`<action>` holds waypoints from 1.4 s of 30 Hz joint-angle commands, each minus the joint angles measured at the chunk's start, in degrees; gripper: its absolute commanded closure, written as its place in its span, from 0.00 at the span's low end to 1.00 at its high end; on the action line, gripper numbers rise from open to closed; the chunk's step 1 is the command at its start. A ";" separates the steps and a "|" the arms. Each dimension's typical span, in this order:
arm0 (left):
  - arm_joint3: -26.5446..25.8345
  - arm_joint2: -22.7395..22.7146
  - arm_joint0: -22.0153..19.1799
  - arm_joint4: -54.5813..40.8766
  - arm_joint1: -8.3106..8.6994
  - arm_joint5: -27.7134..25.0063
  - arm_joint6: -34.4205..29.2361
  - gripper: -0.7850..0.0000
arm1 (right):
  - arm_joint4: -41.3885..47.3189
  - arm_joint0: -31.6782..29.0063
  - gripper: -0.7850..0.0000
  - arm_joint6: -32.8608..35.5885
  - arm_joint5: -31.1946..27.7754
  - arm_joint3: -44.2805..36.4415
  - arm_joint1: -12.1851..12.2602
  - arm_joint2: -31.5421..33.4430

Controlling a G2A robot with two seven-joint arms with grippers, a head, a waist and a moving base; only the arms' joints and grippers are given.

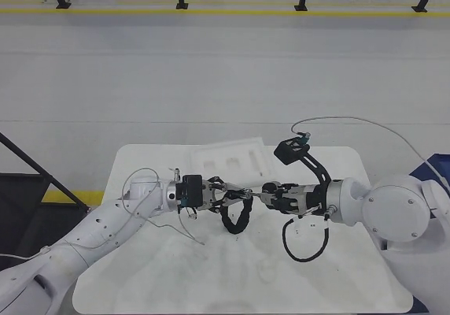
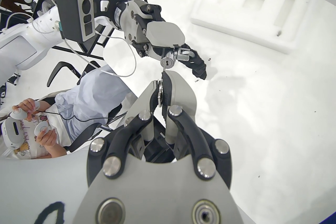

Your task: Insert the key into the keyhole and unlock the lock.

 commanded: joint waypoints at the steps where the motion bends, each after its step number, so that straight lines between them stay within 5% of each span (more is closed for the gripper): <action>1: -0.09 -0.44 0.27 0.24 -0.02 -0.21 -0.08 1.00 | 0.13 -0.06 1.00 0.07 -0.04 0.06 0.05 -0.04; 42: -1.31 -7.30 4.31 5.63 -1.14 -4.54 -0.19 1.00 | 2.24 0.43 1.00 -1.39 -0.54 1.72 0.63 -1.86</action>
